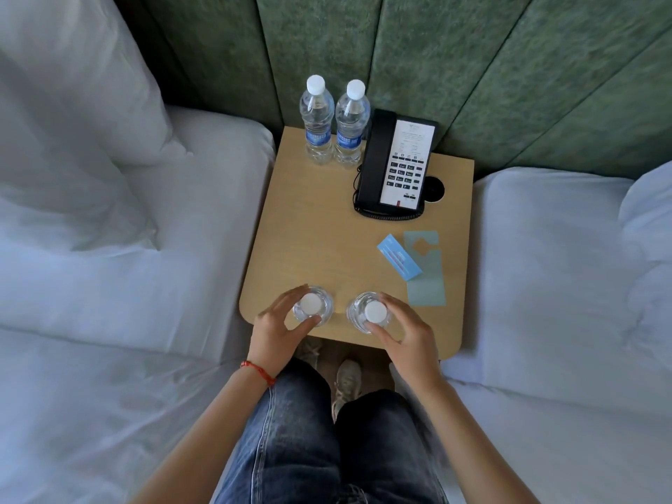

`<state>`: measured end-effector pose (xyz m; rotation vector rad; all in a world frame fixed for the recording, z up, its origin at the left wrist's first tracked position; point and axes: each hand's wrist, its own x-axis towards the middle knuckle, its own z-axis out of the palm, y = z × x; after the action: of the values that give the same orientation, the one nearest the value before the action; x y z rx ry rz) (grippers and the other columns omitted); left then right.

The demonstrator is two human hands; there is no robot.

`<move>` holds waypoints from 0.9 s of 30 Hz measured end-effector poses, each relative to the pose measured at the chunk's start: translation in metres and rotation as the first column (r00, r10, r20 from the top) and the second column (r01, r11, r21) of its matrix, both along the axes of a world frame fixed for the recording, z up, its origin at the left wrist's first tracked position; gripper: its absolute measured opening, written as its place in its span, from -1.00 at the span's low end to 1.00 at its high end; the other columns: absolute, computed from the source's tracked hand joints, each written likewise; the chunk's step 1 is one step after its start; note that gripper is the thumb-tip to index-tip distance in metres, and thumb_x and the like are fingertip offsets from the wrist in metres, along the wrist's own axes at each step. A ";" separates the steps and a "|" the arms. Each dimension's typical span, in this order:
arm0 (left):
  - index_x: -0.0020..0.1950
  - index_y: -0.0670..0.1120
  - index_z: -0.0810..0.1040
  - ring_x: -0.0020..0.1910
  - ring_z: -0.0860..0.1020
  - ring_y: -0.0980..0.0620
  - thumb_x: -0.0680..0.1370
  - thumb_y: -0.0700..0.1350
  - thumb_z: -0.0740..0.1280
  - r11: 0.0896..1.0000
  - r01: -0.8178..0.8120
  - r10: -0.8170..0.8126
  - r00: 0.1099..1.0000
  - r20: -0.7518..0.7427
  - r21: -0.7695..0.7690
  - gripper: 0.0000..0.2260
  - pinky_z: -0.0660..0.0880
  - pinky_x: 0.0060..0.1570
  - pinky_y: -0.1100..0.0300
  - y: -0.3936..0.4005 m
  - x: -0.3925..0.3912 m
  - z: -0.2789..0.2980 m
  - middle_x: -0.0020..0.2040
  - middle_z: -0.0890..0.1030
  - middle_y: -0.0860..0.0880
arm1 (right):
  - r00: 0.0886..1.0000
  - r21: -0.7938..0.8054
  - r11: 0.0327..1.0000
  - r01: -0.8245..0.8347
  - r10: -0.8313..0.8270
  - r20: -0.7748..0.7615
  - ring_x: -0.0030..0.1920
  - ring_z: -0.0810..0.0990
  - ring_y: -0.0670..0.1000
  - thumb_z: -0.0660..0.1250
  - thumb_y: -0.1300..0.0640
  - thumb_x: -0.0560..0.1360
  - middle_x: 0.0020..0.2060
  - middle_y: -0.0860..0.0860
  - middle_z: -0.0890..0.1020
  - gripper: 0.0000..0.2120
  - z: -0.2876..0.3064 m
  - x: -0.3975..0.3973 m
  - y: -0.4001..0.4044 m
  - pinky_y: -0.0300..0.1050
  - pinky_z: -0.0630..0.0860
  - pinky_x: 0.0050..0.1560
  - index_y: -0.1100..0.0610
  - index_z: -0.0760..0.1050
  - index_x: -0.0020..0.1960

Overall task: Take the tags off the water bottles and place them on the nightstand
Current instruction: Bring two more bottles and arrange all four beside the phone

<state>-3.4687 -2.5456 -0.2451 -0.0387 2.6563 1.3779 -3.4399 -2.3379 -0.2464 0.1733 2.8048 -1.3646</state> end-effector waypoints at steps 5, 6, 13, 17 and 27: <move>0.13 -0.18 0.58 0.09 0.53 0.05 0.30 -0.28 0.53 1.000 -0.028 0.028 1.000 0.001 0.009 -0.58 0.28 0.09 0.61 0.002 -0.004 -0.004 0.12 0.61 -0.09 | 1.000 -0.009 1.000 0.001 -0.001 -0.007 0.13 0.57 -0.02 0.52 0.26 0.29 0.12 0.08 0.62 -0.58 -0.004 -0.005 -0.001 -0.38 0.38 0.19 0.25 0.56 0.13; 0.12 -0.18 0.58 0.09 0.54 0.05 0.29 -0.28 0.53 1.000 -0.026 0.026 1.000 -0.004 0.009 -0.58 0.29 0.09 0.60 0.002 -0.005 -0.005 0.11 0.61 -0.10 | 1.000 -0.003 1.000 0.001 -0.001 -0.019 0.12 0.57 -0.02 0.53 0.27 0.29 0.11 0.08 0.63 -0.58 -0.005 -0.005 -0.002 -0.41 0.38 0.19 0.25 0.56 0.12; 0.09 -0.24 0.60 0.08 0.54 0.04 0.27 -0.29 0.54 0.999 -0.050 0.050 0.997 -0.059 -0.011 -0.60 0.33 0.08 0.58 0.001 -0.015 -0.008 0.07 0.63 -0.19 | 0.997 0.002 1.000 0.014 -0.014 -0.077 0.02 0.63 0.00 0.55 0.27 0.26 0.00 0.08 0.68 -0.66 -0.006 -0.020 -0.007 -0.35 0.47 0.09 0.26 0.61 0.01; 0.06 -0.22 0.62 0.03 0.57 0.06 0.27 -0.25 0.55 0.991 -0.136 0.136 0.990 -0.044 0.008 -0.63 0.39 0.02 0.51 -0.004 -0.036 -0.008 0.05 0.65 -0.17 | 0.997 0.000 1.000 0.027 -0.027 -0.076 -0.04 0.65 0.01 0.55 0.22 0.26 -0.05 0.11 0.69 -0.67 -0.007 -0.039 -0.011 -0.21 0.51 0.03 0.28 0.61 0.00; 0.05 -0.19 0.63 -0.03 0.58 0.09 0.29 -0.19 0.54 0.985 -0.168 0.169 0.985 -0.047 0.027 -0.64 0.46 0.01 0.32 -0.021 -0.133 -0.003 0.03 0.66 -0.14 | 0.987 -0.052 0.995 0.086 -0.093 -0.130 -0.17 0.59 -0.11 0.53 0.17 0.30 -0.17 0.03 0.69 -0.74 -0.004 -0.127 -0.024 -0.44 0.43 -0.11 0.22 0.62 -0.06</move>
<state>-3.6017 -2.5667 -0.2480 -0.2350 2.7316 1.4764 -3.5664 -2.3621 -0.2502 0.2185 2.9015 -1.5133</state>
